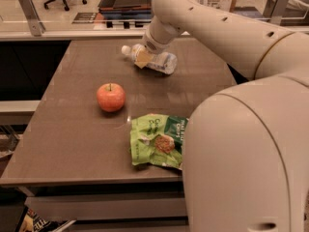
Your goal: Knock blue plastic bottle over
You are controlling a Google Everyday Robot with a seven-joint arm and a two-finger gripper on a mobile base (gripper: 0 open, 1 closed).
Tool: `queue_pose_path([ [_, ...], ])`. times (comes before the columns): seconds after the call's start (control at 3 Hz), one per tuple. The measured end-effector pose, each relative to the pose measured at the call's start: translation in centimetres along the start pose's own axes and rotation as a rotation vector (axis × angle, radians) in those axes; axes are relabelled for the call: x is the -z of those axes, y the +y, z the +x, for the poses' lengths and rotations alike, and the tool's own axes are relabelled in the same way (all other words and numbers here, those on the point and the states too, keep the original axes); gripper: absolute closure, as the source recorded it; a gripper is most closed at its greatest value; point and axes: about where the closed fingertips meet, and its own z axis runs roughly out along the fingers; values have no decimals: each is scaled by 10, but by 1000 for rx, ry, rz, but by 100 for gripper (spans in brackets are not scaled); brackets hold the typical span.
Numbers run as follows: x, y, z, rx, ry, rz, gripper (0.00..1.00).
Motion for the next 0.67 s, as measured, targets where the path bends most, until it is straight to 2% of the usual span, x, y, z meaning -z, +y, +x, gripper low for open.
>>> queue_pose_path([
  [0.33, 4, -1, -3, 0, 0, 0, 82],
  [0.67, 2, 0, -3, 1, 2, -3, 59],
])
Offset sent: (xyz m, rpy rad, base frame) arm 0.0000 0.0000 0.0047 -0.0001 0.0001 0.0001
